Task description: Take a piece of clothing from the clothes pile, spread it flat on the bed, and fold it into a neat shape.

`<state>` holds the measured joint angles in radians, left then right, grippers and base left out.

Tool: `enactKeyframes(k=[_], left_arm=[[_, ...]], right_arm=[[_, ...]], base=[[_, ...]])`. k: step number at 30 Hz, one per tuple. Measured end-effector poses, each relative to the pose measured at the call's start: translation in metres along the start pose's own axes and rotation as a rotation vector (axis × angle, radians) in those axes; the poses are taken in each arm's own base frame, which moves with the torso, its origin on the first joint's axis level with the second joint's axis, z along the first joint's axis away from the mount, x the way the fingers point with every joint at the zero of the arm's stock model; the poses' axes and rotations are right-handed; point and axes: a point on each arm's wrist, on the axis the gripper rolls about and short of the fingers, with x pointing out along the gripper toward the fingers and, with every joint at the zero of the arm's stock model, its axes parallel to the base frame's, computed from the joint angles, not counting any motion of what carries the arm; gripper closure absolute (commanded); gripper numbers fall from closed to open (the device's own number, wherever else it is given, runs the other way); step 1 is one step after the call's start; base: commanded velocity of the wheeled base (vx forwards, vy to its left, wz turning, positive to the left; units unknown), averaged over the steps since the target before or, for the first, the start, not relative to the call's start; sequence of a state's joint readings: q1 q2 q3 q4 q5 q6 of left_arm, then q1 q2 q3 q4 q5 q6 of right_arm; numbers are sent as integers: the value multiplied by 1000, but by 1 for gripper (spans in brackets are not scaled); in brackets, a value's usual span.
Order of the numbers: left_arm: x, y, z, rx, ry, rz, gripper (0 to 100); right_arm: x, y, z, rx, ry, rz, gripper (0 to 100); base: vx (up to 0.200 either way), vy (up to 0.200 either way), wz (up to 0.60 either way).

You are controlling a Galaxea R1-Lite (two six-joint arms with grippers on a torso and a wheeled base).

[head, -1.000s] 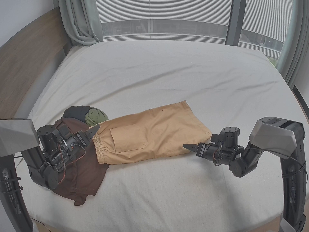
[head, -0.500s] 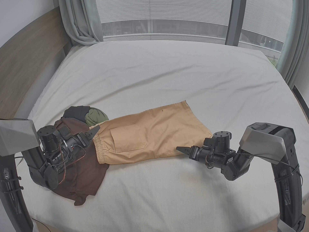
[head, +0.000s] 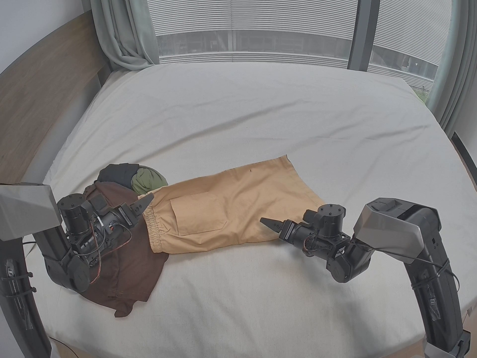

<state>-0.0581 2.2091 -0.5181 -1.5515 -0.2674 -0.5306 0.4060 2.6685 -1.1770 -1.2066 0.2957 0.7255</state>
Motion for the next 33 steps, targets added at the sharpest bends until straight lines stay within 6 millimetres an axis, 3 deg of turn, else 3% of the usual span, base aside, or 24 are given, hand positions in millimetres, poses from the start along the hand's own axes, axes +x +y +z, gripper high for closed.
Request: enactKeyframes(k=[9,10,25,33], left_arm=[[0,0,-1,-1,2,0,0],[0,0,0,-1,2,-1,0],[1,2,-3,-7,10,4,0],[2,4,-5,-9,16,8,0]], right_arm=[[10,-4,-1,19,-63,6,0],[11,-4,-2,20,-65,5,100],[9,-8,-5,15,-75,-2,100],[-4,-4,-3,3,-62,-24,100]], base=[[0,0,0],[0,0,0],[0,0,0],[0,0,0]])
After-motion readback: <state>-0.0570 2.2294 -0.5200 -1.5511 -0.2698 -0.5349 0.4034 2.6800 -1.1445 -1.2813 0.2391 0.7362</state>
